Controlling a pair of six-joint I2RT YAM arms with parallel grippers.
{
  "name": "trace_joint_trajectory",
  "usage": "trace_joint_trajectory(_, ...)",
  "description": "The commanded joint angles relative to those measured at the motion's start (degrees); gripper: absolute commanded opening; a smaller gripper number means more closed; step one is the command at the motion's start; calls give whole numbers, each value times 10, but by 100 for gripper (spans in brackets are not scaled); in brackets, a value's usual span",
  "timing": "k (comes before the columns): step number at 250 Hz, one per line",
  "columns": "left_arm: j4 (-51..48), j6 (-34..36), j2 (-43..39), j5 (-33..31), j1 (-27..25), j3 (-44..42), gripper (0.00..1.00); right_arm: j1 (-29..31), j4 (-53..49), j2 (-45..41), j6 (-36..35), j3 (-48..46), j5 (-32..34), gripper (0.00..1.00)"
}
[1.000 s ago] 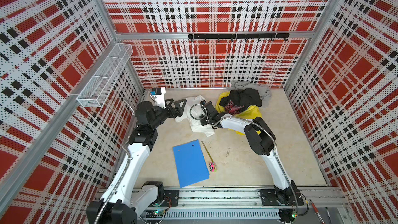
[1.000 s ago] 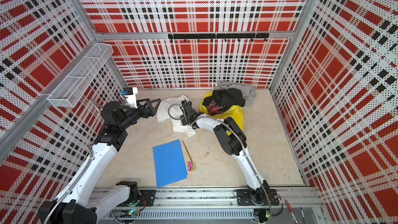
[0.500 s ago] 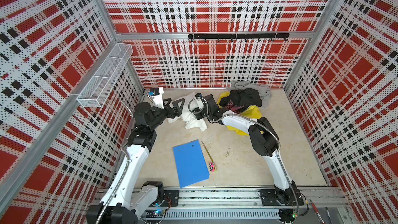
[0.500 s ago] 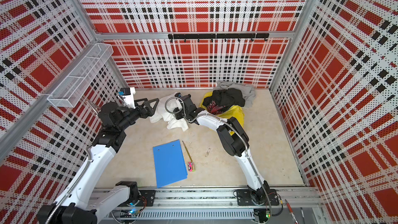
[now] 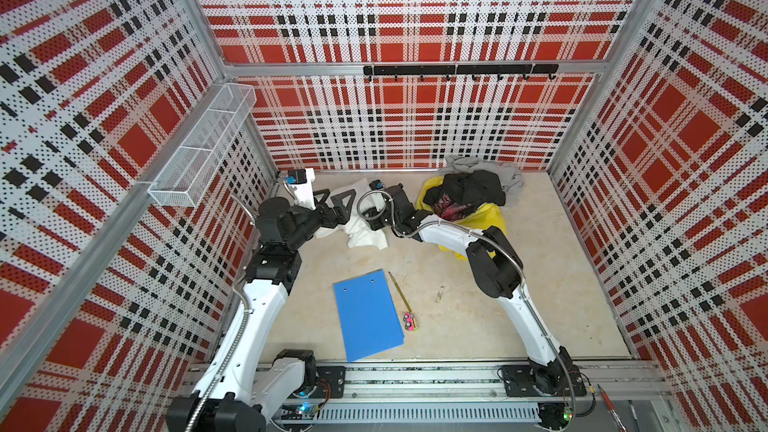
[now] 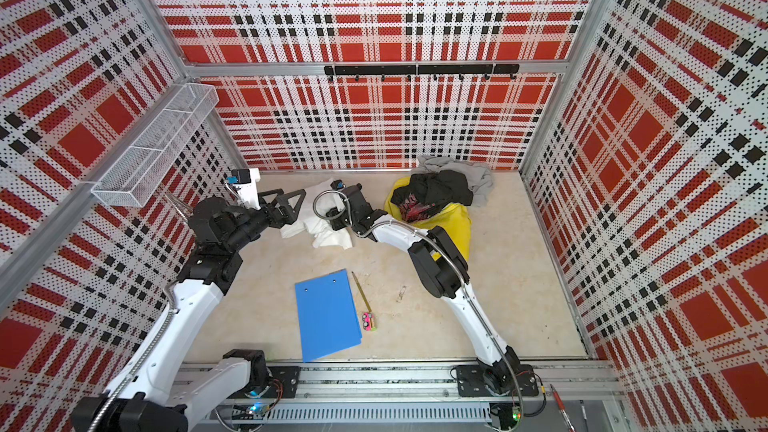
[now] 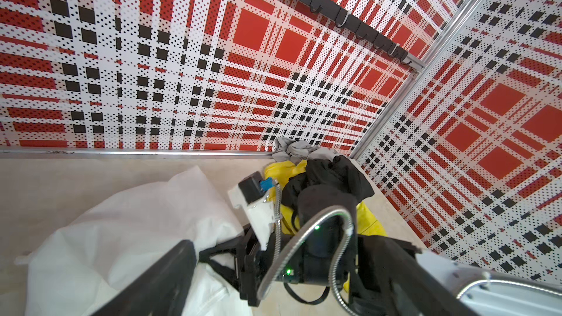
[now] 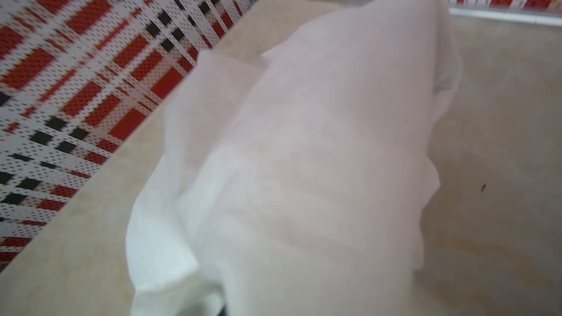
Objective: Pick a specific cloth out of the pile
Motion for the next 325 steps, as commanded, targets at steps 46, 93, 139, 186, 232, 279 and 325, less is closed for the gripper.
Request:
trace_joint_trajectory(46, 3, 6, -4, 3, 5, -3, 95, 3, 31, -66, -19, -58, 28, 61)
trace_joint_trajectory(93, 4, 5, -4, 3, 6, -3, 95, 0, 85, -171, -39, -172, 26, 88)
trace_joint_trajectory(139, 3, 4, -2, 4, 5, -2, 95, -4, 116, -286, -52, -290, 32, 100)
trace_joint_trajectory(186, 4, 3, 4, 5, 5, -2, 95, -11, 141, -413, -62, -424, 57, 100)
trace_joint_trajectory(232, -1, 3, 16, -2, -3, -1, 95, -12, 150, -542, -61, -540, 89, 100)
trace_joint_trajectory(279, -80, 40, 56, -106, -94, 26, 92, -12, 125, -683, -50, -640, 128, 100)
trace_joint_trajectory(325, -120, 6, 121, -209, -193, 17, 84, -12, 83, -823, -31, -721, 165, 100)
